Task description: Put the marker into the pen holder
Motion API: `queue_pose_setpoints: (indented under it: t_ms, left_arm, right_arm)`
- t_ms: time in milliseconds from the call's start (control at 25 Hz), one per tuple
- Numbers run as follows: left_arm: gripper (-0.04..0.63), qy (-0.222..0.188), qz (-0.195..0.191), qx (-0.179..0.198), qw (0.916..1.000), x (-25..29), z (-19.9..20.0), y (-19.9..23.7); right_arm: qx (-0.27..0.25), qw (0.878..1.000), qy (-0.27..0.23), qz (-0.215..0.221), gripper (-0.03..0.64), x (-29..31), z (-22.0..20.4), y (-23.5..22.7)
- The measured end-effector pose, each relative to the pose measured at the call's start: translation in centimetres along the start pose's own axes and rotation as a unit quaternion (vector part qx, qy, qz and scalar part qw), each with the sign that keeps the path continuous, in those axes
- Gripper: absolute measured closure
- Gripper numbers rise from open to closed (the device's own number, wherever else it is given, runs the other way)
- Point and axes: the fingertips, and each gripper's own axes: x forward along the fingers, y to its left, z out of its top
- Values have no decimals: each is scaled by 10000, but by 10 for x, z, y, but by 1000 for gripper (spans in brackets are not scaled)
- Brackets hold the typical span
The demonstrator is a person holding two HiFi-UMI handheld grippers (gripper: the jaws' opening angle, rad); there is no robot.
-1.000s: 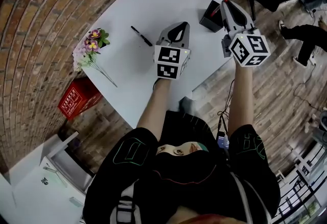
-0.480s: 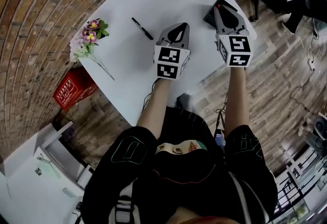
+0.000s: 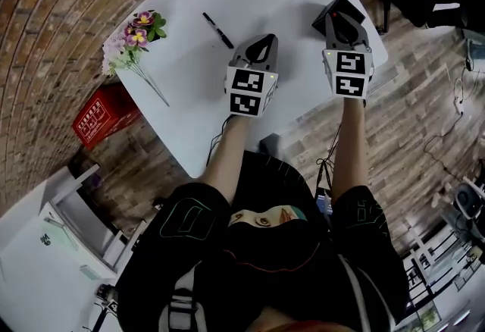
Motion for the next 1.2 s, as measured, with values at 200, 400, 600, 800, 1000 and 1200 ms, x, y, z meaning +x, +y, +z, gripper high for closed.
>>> queue_pose_setpoints:
  t_ms: [200, 400, 600, 800, 1000, 1200]
  left_arm:
    - [594, 24, 140, -111, 9998, -8, -9, 16]
    - [594, 5, 327, -260, 9991, -16, -14, 32]
    - [594, -53, 548, -402, 9977, -26, -17, 54]
    - [594, -112, 849, -584, 9946, -40, -23, 81]
    - [594, -138, 1181, -794, 9897, -55, -33, 107]
    - [594, -182, 1477, -979, 9840, -69, -40, 130]
  right_arm:
    - [-127, 9999, 62, -23, 551, 1, 3, 4]
    - [-374, 9991, -191, -40, 549, -5, 29, 16]
    - [-388, 9977, -467, 300, 561, 3, 54, 47]
    - [-298, 9960, -299, 787, 586, 22, 52, 80]
    - [-184, 9912, -272, 1281, 606, 43, 49, 115]
    - [-367, 9827, -13, 1818, 604, 62, 46, 158]
